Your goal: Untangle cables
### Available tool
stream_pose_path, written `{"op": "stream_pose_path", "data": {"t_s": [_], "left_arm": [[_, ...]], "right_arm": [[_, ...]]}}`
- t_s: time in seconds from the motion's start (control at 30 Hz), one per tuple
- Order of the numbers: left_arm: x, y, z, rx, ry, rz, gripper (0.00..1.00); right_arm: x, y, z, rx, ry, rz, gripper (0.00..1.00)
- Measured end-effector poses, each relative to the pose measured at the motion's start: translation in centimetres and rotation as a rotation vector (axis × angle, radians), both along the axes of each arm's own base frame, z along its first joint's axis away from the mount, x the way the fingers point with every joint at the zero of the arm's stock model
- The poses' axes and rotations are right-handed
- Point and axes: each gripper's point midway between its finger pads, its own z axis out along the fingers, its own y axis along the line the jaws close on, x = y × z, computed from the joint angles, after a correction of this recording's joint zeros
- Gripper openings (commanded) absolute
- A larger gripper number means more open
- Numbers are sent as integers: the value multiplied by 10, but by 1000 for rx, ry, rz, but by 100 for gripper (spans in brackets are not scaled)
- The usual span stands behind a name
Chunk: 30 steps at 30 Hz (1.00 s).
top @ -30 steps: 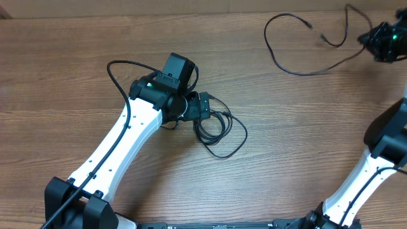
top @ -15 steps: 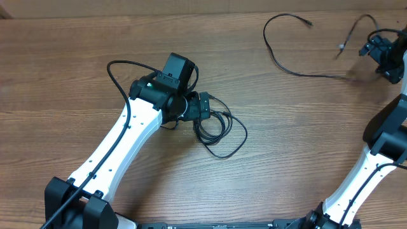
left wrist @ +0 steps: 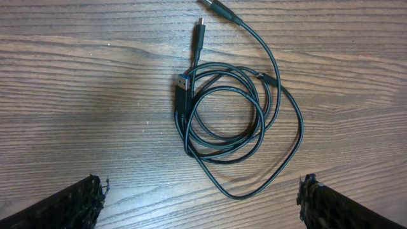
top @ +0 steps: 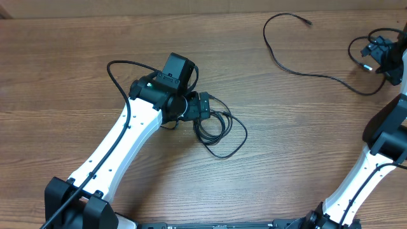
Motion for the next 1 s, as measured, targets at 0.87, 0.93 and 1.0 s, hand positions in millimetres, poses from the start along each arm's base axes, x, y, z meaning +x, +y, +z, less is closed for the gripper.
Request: {"op": "stream_pose_path", "data": {"t_s": [0.87,0.93,1.0], "left_arm": [[0,0,0,0,0,0,99],[0,0,0,0,0,0,99],[0,0,0,0,0,0,100]], "right_arm": [[71,226,11,124,-137,732,100],[75,251,10,80,-131,796,100],[77,265,10,41,-120,831,98]]}}
